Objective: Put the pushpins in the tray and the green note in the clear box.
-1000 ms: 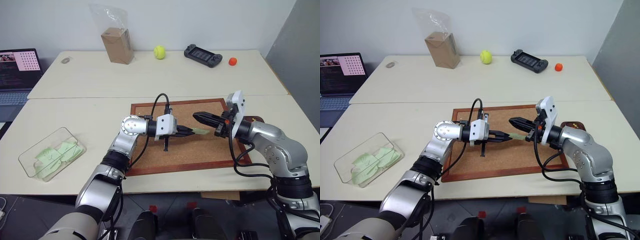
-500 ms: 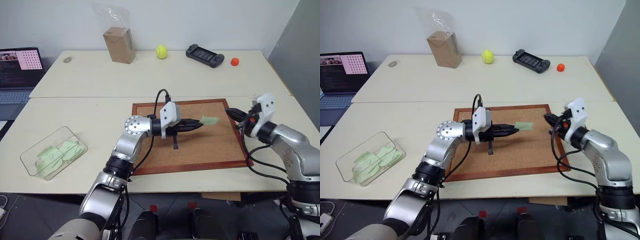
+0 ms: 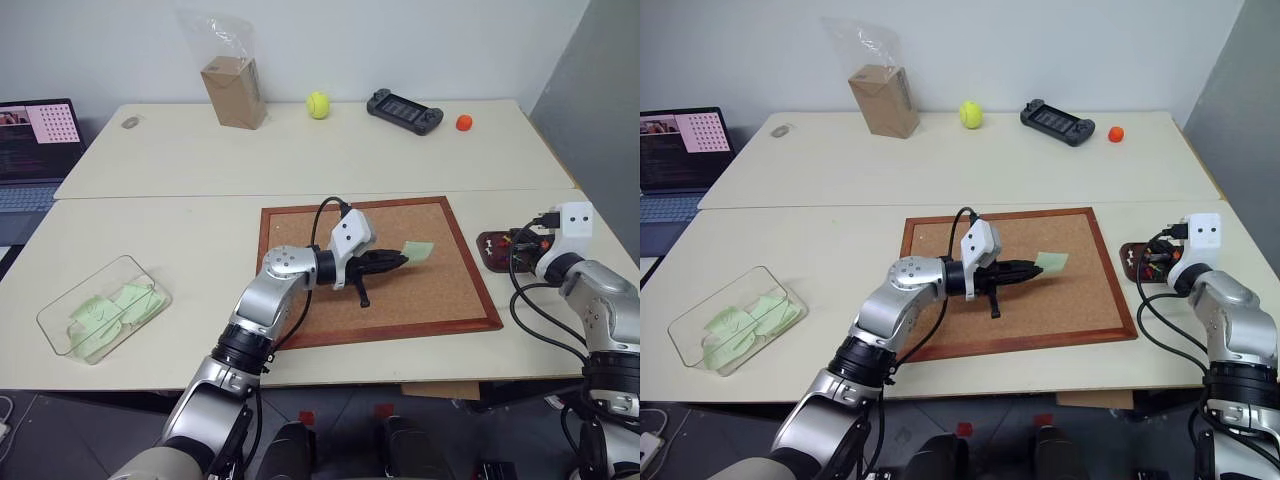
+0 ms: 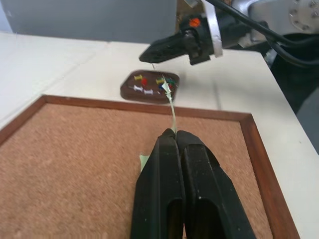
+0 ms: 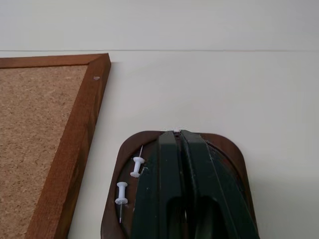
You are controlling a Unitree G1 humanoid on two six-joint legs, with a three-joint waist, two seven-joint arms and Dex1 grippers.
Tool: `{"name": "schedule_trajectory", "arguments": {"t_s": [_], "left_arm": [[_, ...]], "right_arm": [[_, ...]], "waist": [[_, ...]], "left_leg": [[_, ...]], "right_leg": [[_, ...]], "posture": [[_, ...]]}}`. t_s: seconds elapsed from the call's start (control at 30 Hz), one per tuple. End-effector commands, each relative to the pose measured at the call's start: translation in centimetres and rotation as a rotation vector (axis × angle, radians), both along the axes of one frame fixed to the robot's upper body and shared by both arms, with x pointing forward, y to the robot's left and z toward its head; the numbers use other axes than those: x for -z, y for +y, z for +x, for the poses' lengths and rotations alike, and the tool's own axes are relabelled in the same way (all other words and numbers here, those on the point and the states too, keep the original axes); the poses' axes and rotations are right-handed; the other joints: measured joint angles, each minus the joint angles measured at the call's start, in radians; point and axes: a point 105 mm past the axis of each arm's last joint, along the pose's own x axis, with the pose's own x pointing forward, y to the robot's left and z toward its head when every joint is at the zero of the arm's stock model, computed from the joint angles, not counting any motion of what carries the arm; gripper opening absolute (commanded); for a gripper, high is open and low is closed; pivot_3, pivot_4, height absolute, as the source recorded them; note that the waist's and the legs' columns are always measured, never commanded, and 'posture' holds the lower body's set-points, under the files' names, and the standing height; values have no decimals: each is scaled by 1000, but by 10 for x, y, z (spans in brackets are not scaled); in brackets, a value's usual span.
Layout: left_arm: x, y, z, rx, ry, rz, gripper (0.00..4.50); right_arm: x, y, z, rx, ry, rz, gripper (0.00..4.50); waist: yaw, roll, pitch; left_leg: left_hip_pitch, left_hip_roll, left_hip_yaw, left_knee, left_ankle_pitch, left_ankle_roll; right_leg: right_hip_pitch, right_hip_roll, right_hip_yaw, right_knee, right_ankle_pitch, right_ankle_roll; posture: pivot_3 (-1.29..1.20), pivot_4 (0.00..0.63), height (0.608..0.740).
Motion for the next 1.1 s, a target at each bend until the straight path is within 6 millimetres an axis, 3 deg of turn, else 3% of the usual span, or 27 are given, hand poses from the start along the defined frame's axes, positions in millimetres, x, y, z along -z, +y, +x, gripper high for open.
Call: {"name": "schedule_trajectory", "arguments": {"t_s": [0.03, 0.1, 0.23, 0.3, 0.63, 1.1], "left_arm": [[-13, -1, -4, 17, -51, -12, 13], [-13, 0, -4, 15, -51, -10, 13], [-12, 4, -4, 17, -50, -1, 0], [-12, 5, -4, 18, -52, 3, 0], [-13, 4, -2, 22, -62, 5, 0], [-9, 4, -5, 28, -66, 14, 0]], "right_arm": [[-14, -4, 4, 12, -43, 41, 0], [-12, -4, 5, 15, -37, 37, 0], [-9, -7, 3, 30, -35, 26, 702], [-8, -9, 3, 32, -33, 14, 1318], [-5, -13, 1, 38, -33, -48, 3119], [-3, -16, 1, 54, -50, -156, 3119]], "waist": [[0, 0, 0], [2, 0, 0], [2, 0, 0], [1, 0, 0], [2, 0, 0], [1, 0, 0]], "left_leg": [[0, 0, 0, 0, 0, 0], [0, 0, 0, 0, 0, 0], [0, 0, 0, 0, 0, 0], [0, 0, 0, 0, 0, 0], [0, 0, 0, 0, 0, 0], [0, 0, 1, 0, 0, 0]], "right_leg": [[0, 0, 0, 0, 0, 0], [0, 0, 0, 0, 0, 0], [0, 0, 0, 0, 0, 0], [0, 0, 0, 0, 0, 0], [0, 0, 0, 0, 0, 0], [0, 0, 0, 0, 0, 0]], "posture": [[0, 150, 740], [0, 150, 740], [0, 150, 740], [0, 150, 740], [0, 150, 740], [0, 150, 740]]}}
